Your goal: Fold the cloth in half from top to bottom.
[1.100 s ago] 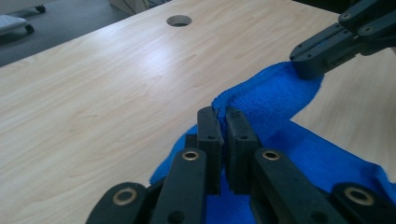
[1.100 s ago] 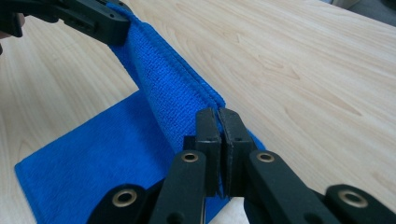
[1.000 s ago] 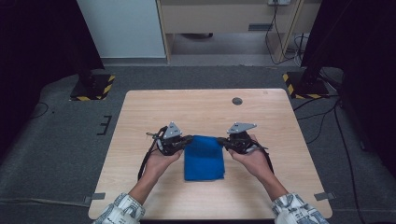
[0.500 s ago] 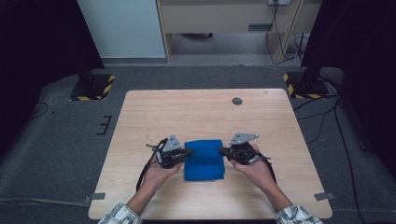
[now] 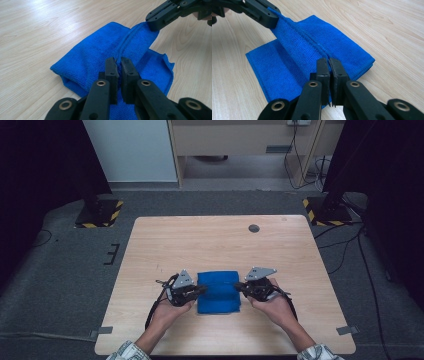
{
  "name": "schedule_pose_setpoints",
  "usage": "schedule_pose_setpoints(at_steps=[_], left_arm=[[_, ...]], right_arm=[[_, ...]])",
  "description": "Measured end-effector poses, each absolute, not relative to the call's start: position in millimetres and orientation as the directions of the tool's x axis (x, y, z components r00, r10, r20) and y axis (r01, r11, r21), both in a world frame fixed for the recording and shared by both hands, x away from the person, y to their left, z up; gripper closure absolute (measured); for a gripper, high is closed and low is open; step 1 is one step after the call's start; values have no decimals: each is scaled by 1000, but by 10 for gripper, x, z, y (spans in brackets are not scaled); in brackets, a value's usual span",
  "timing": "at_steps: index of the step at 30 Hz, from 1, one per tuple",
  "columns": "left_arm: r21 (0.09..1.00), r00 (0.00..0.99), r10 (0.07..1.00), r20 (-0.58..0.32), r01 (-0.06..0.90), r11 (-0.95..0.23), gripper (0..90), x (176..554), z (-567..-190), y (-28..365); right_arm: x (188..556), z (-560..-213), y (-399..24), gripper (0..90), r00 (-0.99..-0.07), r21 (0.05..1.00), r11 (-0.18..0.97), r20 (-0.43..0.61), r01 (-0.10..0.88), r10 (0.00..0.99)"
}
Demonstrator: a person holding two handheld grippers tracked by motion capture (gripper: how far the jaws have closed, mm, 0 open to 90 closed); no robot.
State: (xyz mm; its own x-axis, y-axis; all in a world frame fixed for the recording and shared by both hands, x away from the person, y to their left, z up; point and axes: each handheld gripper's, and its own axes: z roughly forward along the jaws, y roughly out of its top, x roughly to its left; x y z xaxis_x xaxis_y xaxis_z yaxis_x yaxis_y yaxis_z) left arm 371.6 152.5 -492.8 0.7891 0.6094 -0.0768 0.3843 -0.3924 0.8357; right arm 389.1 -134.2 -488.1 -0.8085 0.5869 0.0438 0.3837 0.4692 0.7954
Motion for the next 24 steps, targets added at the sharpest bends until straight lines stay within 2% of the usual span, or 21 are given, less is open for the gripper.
schedule_pose_setpoints(at_steps=[7, 13, 24], left_arm=[[838, 796, 602, -65, 371, -400, 844, 3623, -4928, 1576], [834, 795, 599, -102, 396, -384, 835, 3586, -4980, 1603], [820, 808, 585, -77, 385, -424, 808, 3531, -5043, 1550]], right_arm=[[3840, -4869, -1335, 868, -817, 799, 472, 43, 373, 575], [3759, -4912, -1309, 868, -827, 793, 489, 32, 362, 561], [3684, -4928, -1374, 866, -825, 791, 489, 34, 367, 564]])
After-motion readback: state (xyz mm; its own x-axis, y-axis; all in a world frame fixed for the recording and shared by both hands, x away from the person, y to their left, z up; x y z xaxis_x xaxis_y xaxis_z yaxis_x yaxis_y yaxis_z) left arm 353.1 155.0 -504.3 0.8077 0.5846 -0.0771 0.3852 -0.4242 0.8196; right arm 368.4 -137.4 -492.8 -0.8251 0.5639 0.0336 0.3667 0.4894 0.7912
